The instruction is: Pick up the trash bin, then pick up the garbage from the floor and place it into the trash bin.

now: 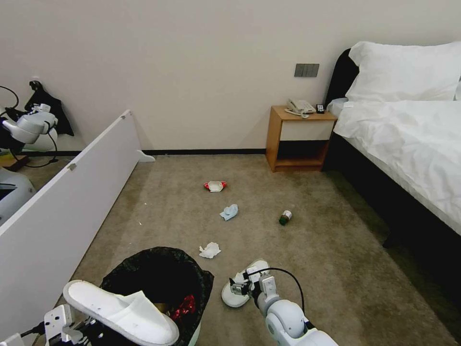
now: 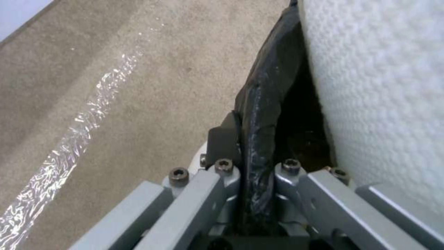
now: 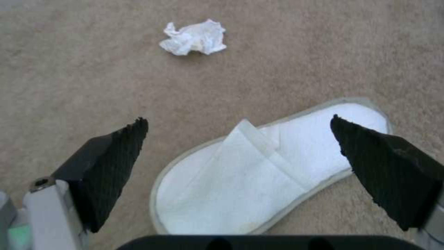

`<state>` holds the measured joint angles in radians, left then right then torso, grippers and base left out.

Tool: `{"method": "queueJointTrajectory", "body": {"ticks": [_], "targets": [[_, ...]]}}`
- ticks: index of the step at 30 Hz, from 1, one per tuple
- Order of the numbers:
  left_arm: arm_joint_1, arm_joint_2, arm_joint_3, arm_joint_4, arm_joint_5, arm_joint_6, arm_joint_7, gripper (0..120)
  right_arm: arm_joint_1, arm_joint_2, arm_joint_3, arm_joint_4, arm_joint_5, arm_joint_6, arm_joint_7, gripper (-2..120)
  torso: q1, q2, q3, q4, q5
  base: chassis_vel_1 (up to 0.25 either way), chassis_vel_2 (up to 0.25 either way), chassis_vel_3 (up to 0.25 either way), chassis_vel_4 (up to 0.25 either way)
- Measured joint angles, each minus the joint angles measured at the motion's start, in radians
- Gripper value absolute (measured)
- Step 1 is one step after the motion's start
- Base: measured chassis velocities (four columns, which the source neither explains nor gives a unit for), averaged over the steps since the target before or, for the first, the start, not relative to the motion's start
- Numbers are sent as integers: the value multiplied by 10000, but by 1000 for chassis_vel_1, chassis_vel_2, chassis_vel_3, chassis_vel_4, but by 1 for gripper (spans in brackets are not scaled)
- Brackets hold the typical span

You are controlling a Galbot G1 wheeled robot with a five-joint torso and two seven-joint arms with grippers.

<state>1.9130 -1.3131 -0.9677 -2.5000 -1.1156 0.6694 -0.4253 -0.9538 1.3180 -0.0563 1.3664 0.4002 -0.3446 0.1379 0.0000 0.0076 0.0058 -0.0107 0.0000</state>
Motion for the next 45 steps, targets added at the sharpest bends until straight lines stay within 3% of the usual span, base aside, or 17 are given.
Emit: {"method": "queueJointTrajectory", "body": {"ticks": [20, 39, 45], "targets": [[-11, -7, -61, 0, -14, -12, 1, 3, 860, 1059, 345, -2657, -1029, 286, -198, 100, 0, 0, 0, 0, -1, 0, 0, 0, 0], [8, -51, -49, 0, -2, -13, 4, 3, 1263, 1603, 558, -3445, -1365, 419, -384, 100, 0, 0, 0, 1, -1, 0, 0, 0, 0], [7, -54, -60, 0, 6, -13, 7, 3, 1231, 1641, 525, -3467, -1248, 266, -456, 83, 0, 0, 0, 0, -1, 0, 0, 0, 0]]}}
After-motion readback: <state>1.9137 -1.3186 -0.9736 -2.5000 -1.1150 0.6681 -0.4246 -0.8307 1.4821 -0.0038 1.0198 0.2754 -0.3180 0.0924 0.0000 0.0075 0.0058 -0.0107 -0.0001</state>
